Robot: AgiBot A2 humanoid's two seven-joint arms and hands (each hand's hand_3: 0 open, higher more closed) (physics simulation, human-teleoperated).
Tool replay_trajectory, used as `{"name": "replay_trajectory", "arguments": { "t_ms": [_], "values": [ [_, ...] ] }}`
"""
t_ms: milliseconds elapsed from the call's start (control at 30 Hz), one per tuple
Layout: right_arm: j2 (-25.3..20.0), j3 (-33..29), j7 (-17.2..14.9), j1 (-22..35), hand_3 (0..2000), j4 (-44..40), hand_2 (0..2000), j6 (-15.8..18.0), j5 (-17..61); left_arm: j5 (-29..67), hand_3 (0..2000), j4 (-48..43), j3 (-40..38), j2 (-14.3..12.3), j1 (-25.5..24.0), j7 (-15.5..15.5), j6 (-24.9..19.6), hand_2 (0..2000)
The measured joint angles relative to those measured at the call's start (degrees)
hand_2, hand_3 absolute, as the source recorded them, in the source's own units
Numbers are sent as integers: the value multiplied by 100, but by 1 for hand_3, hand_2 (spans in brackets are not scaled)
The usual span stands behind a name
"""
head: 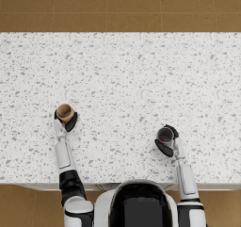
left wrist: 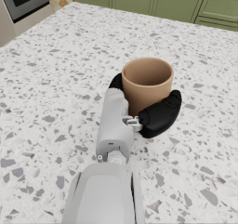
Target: Pick up two cups and pour the berry on the right into the cup on the left
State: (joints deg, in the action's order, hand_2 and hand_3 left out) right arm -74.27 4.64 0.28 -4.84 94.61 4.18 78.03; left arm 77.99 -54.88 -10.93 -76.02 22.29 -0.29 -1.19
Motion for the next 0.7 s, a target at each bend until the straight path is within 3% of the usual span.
{"name": "replay_trajectory", "arguments": {
  "t_ms": [300,567,700],
  "values": [
    [-153,-23,0,242,1280,707,2000,27,0,-1,1280,-1895,136,-146,-592,9,-21,2000],
    [-483,90,0,1144,1280,799,2000,42,-1,0,1280,-3292,1154,-216,-1003,10,-54,2000],
    [-687,196,2,1689,1280,698,2000,49,718,721,1280,-3686,1657,-238,-1091,11,-66,2000]
  ]
}}
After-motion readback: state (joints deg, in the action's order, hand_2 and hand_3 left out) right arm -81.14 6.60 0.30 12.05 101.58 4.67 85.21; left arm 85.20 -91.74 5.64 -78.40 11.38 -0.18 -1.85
